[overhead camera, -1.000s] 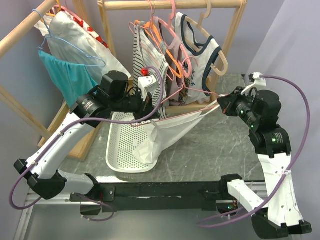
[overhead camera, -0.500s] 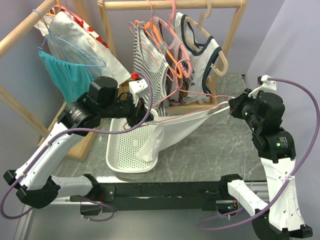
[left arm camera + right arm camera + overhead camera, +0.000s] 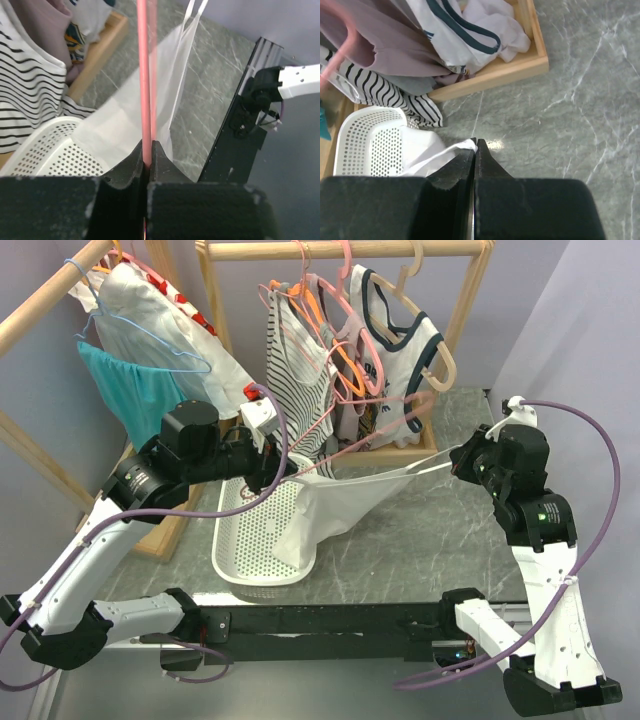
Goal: Remove the tank top from the hanger
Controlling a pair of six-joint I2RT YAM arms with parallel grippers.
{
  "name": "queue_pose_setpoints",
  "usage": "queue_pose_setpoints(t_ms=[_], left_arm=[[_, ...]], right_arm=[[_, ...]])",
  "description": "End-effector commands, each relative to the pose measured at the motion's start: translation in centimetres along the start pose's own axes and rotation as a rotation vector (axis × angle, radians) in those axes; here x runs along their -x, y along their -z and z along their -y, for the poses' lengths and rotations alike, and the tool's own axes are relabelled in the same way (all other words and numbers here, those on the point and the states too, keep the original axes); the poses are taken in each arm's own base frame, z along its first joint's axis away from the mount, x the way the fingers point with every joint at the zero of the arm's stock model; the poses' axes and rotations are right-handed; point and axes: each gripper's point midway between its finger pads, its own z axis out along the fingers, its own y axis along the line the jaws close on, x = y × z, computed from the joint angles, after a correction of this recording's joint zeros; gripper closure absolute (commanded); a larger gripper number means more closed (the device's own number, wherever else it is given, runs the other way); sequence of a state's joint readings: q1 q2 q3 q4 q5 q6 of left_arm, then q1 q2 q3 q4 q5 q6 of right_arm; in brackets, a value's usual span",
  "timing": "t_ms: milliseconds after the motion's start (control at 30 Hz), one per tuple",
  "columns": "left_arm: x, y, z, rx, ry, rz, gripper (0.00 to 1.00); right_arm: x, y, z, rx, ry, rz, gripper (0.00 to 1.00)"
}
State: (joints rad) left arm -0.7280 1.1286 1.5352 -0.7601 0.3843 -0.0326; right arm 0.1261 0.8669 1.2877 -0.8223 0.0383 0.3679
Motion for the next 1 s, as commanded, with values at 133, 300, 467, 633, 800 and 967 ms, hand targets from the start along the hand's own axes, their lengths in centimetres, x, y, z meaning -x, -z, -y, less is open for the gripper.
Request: queue_pose_setpoints(t_ms=[133, 300, 467, 633, 800, 967], left_arm=[[1.9, -0.3, 0.5, -0.037, -0.004, 0.067, 0.99], [2.3, -0.8, 1.4, -0.098, 0.005, 0.098, 0.99], [1.7, -2.1, 1.3, -0.123, 0.012, 0.071, 0.99], [0.7, -3.4, 1.1, -0.148, 0.018, 0.035, 0.99], [-0.6, -4.6, 0.9, -0.162, 0.030, -0.011, 0.99], [-0.9, -5.2, 1.2, -0.188, 0.037, -0.018, 0.99]], right_arm=[[-0.3, -1.3, -2.9, 0.155, -0.054, -0.014, 1.00], [-2.4, -1.4, -5.1, 0.311, 0.007, -0.108, 0.84], [-1.0, 0.6, -3.3, 0.211, 0.024, -0.036, 0.46], [2.4, 5.2, -4.9, 0.292, -0.010, 0.122, 0.37], [3.0, 7.4, -9.3, 0.559, -0.121, 0.142, 0.38], [3.0, 7.5, -12.8, 0.776, -0.199, 0.123, 0.42]])
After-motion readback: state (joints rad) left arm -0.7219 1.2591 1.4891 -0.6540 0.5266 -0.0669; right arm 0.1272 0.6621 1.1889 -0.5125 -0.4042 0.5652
